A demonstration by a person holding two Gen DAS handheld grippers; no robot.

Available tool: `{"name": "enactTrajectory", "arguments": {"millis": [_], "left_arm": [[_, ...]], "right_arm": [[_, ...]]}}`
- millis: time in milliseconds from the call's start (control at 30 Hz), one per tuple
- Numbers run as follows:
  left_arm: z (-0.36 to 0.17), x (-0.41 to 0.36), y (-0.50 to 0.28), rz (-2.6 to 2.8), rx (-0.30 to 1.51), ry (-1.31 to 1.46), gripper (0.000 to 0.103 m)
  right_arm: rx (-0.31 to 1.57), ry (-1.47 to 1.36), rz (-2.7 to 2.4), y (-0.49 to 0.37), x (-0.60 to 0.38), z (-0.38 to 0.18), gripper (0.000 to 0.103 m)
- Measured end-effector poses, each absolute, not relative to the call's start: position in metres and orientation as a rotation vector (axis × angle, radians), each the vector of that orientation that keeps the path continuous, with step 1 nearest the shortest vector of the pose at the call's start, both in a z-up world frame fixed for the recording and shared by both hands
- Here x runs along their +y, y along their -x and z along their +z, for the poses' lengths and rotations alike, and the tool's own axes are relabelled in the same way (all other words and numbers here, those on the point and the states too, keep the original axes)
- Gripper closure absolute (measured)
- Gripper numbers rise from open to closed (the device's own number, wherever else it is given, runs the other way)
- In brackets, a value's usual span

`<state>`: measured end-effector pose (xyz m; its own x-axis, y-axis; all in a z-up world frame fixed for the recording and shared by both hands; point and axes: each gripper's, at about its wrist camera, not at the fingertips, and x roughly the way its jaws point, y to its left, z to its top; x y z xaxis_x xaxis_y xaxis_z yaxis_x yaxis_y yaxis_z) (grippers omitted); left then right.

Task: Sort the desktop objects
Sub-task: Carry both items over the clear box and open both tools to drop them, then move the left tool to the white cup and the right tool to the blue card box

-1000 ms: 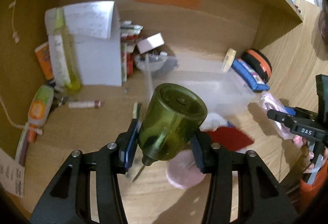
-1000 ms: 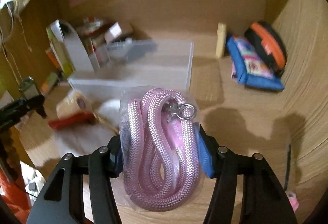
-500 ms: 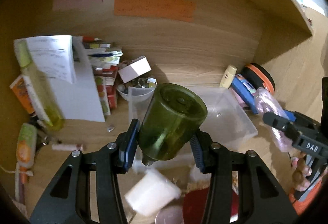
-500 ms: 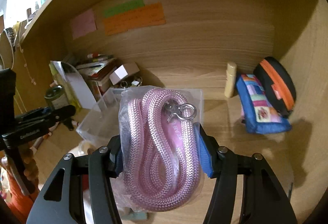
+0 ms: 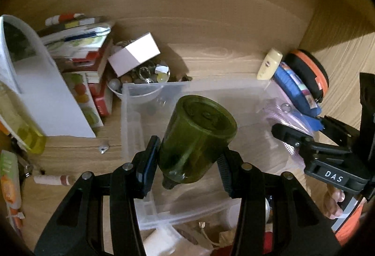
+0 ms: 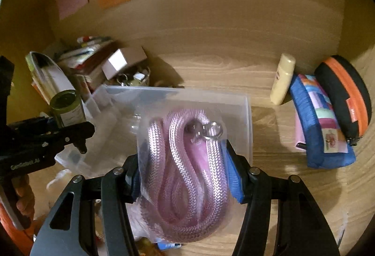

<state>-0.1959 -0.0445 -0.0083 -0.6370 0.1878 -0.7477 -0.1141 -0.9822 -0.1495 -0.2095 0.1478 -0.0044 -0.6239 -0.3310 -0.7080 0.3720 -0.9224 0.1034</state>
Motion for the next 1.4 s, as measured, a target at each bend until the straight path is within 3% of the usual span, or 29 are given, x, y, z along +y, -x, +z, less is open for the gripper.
{"name": "enactTrajectory", "arguments": {"millis": [767, 967, 1133, 1300, 1400], "left_arm": [[-0.034, -0.029, 0.213, 2.663, -0.008, 1.308, 0.056], [-0.029, -0.025, 0.208, 2.663, 0.013, 1.281, 0.051], [-0.016, -0.026, 0.199, 2.677, 0.001, 1.238, 0.038], [0.005, -0.032, 0.183, 2.69, -0.038, 1.166, 0.035], [0.016, -0.038, 0.169, 2.73, -0.041, 1.119, 0.022]], "right_arm": [[0.248, -1.13, -2.511, 0.219, 0.122, -0.031, 0.049], [0.254, -1.097, -2.513, 0.213, 0.124, -0.026, 0.036], [0.242, -1.065, -2.536, 0.204, 0.13, -0.013, 0.028], [0.217, -1.038, -2.564, 0.19, 0.144, -0.001, 0.025], [0.211, -1.02, -2.581, 0.175, 0.151, 0.007, 0.025]]}}
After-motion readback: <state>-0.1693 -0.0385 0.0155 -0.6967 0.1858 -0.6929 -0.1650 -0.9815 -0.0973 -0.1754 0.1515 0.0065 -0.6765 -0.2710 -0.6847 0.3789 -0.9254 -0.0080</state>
